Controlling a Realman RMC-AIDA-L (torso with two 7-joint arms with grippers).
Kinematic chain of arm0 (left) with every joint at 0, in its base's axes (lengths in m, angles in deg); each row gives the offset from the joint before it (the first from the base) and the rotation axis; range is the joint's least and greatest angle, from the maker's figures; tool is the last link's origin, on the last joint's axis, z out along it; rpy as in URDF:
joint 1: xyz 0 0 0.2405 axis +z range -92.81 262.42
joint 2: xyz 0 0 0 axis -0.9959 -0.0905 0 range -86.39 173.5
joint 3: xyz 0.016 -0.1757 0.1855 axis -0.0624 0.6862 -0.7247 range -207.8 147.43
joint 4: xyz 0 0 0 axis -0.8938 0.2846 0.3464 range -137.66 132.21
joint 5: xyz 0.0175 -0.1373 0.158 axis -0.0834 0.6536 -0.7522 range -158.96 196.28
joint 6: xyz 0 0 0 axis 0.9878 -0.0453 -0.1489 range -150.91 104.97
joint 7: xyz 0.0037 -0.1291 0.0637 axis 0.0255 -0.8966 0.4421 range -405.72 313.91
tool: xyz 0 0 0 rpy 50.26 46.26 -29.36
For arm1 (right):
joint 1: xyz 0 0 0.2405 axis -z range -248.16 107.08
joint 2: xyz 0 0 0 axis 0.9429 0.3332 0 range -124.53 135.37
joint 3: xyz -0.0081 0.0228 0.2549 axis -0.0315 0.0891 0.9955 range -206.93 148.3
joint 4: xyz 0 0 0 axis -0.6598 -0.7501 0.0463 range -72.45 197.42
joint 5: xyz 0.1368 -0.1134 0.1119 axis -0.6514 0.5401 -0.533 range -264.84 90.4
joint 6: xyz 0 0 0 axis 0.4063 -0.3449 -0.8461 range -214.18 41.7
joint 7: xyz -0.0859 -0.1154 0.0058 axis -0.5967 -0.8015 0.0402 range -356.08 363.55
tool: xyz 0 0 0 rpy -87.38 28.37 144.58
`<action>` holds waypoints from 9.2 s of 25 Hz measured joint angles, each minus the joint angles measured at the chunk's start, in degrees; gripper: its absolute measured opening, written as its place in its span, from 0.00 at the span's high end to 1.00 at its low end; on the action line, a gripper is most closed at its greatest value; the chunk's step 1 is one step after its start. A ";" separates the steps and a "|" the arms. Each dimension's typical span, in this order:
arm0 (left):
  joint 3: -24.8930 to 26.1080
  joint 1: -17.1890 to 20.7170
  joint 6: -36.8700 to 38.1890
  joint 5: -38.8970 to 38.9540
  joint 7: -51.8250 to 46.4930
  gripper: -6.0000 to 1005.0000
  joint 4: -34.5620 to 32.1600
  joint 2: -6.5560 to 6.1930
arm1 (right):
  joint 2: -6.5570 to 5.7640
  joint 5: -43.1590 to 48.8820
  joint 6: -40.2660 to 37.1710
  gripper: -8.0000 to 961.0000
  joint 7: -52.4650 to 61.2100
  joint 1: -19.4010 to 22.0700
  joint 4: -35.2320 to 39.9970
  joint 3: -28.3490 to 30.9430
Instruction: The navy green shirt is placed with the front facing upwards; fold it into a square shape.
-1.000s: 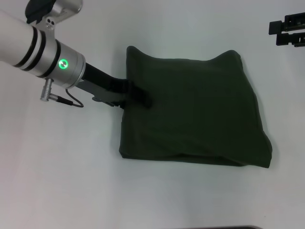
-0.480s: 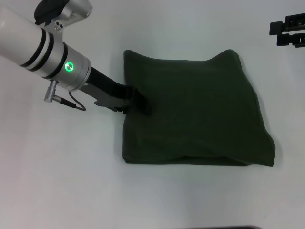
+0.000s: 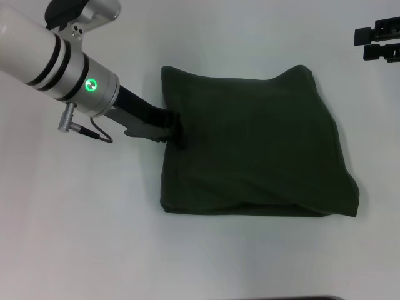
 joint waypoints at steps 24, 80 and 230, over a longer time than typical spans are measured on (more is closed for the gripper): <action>1.73 4.41 4.41 -0.11 -0.79 0.96 4.14 -3.46 | 0.00 0.04 0.14 0.38 0.45 0.07 0.00 0.09; 14.33 17.98 18.14 11.51 13.35 0.25 15.83 -5.30 | 0.71 0.21 -3.51 0.38 0.45 0.16 -0.04 -0.06; 22.56 17.07 11.12 10.62 13.71 0.25 11.39 -7.21 | 11.33 -4.66 30.92 0.99 4.09 -9.42 -20.08 -22.49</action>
